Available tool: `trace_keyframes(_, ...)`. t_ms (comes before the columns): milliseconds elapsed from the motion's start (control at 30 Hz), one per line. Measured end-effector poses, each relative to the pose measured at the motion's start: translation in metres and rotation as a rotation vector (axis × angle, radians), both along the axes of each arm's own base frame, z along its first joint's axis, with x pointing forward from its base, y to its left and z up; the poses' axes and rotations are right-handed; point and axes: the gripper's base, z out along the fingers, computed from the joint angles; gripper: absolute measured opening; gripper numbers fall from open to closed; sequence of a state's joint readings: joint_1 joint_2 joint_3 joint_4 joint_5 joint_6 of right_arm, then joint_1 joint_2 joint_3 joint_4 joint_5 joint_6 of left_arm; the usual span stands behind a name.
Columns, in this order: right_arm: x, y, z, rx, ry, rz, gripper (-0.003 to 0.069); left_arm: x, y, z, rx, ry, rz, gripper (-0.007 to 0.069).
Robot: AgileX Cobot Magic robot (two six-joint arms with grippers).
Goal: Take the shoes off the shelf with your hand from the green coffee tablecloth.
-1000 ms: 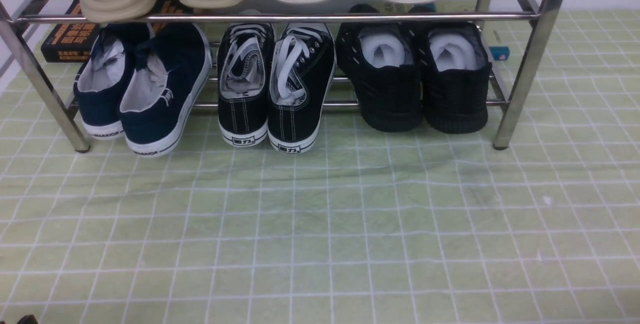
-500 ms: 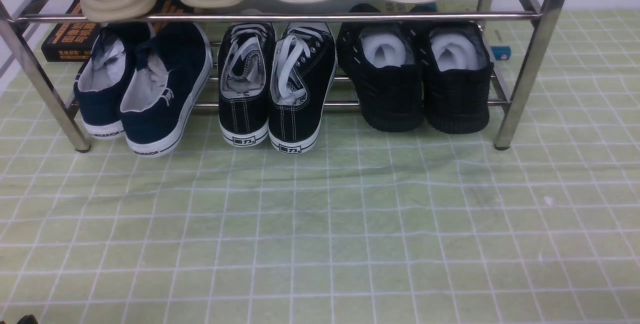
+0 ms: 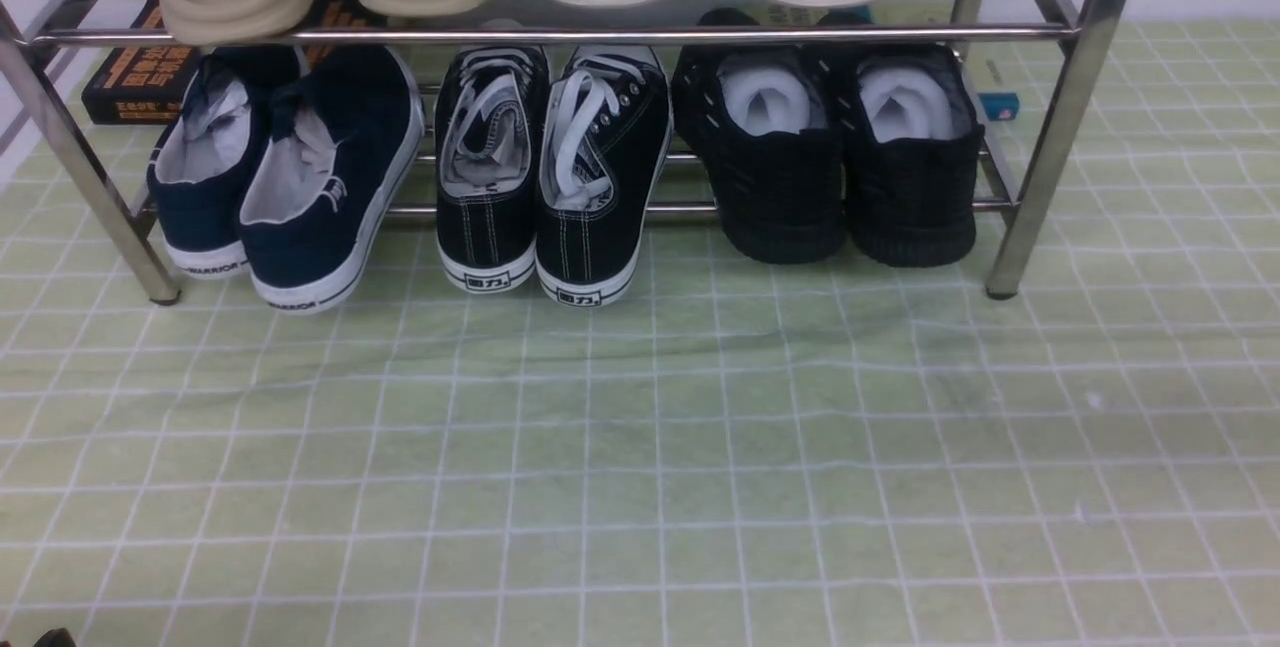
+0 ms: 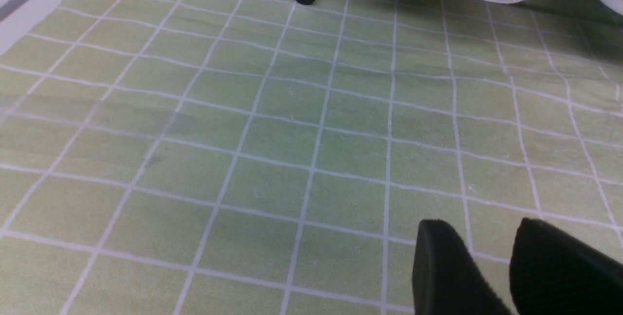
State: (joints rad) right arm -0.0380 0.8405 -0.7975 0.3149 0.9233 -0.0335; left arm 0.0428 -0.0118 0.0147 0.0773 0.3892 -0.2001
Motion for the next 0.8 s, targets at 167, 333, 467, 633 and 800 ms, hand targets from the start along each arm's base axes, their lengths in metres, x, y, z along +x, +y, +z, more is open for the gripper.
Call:
trace_keyframes(167, 0.05, 0.035, 0.005, 0.077, 0.057, 0.294, 0.001, 0.0, 0.0, 0.0, 0.001, 0.0, 0.0, 0.0239)
trace_keyframes(333, 0.079, 0.08, 0.014, 0.046, 0.033, 0.49, 0.0043, 0.0, 0.0, 0.0, 0.001, 0.0, 0.0, 0.0239)
trace_keyframes(467, 0.101, 0.112, 0.019, -0.028, 0.033, 0.559, 0.0067, 0.0, 0.0, 0.0, 0.001, 0.0, 0.0, 0.0239)
trace_keyframes(633, 0.136, 0.149, 0.016, -0.161, 0.045, 0.537, 0.0141, 0.0, 0.0, 0.0, 0.001, 0.0, 0.0, 0.0239)
trace_keyframes(800, 0.173, 0.199, 0.012, -0.348, -0.033, 0.542, 0.03, 0.0, 0.0, 0.0, 0.001, 0.0, 0.0, 0.0239)
